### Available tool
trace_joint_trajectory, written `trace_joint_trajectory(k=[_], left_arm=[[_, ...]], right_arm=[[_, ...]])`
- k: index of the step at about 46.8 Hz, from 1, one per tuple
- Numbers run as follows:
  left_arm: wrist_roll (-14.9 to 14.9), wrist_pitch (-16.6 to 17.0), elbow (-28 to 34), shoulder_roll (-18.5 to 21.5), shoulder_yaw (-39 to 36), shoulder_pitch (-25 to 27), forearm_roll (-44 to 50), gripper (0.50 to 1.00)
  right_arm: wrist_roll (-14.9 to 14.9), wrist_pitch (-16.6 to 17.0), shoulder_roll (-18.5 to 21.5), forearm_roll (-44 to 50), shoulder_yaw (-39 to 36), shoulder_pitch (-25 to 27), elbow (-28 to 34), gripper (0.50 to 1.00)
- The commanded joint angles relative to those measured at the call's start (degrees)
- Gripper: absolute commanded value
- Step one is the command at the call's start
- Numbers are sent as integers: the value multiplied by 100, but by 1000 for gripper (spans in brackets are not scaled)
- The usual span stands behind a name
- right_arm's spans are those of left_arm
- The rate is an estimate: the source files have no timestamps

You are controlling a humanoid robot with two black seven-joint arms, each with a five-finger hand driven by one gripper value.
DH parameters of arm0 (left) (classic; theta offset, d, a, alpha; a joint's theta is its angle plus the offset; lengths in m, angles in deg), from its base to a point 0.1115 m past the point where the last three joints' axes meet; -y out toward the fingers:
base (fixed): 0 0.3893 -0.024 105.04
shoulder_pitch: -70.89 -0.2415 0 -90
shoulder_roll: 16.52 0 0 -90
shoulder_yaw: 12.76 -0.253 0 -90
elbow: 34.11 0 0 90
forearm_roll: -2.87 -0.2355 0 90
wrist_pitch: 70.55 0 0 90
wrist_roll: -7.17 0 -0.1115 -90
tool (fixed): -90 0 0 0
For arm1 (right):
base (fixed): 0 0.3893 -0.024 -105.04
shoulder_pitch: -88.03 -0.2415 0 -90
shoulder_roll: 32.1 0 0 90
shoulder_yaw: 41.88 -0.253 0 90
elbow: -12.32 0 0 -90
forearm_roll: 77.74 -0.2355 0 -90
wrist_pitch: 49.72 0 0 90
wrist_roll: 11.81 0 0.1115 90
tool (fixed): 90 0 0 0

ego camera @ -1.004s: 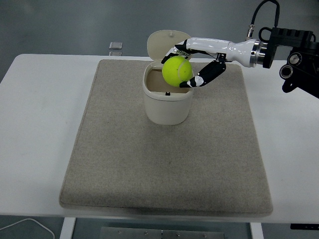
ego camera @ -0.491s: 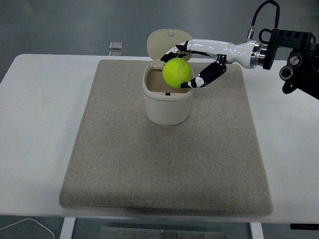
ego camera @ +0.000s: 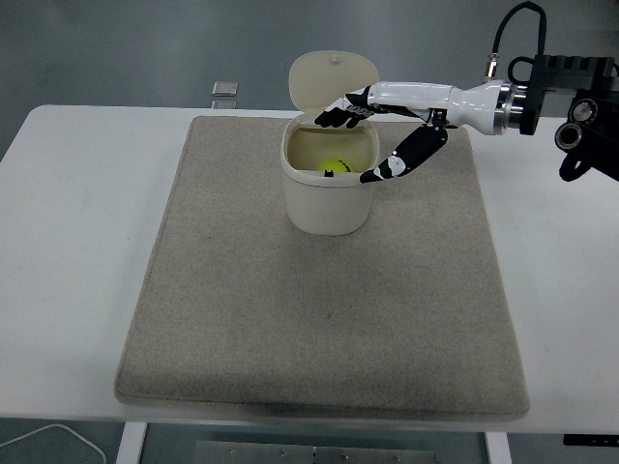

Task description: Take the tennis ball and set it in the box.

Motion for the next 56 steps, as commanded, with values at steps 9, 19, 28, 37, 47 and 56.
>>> trace_joint_trajectory(k=[9,19,28,37,47,56], left_arm=[[-5,0,1,0,0,-1,3,996],[4,0,1,0,0,-1,-6,996],[4,0,1,0,0,-1,3,996],[-5,0,-8,0,0,-1,-6,996],[4,0,1,0,0,-1,-6,996],[4,0,1,0,0,-1,-6,996]], right_arm=[[-588,1040,-561,-1652,7,-21,0,860],[-861,1049,-737,-2514,95,40,62,860],[-1300,935,-720,-3533,86,269,439,860],[-1485,540,-667,-4605,86,445,703,860],[-1661,162,-597,-5467,59,734,879,858],[-1819,21,-333,-6319,7,989,958,858]])
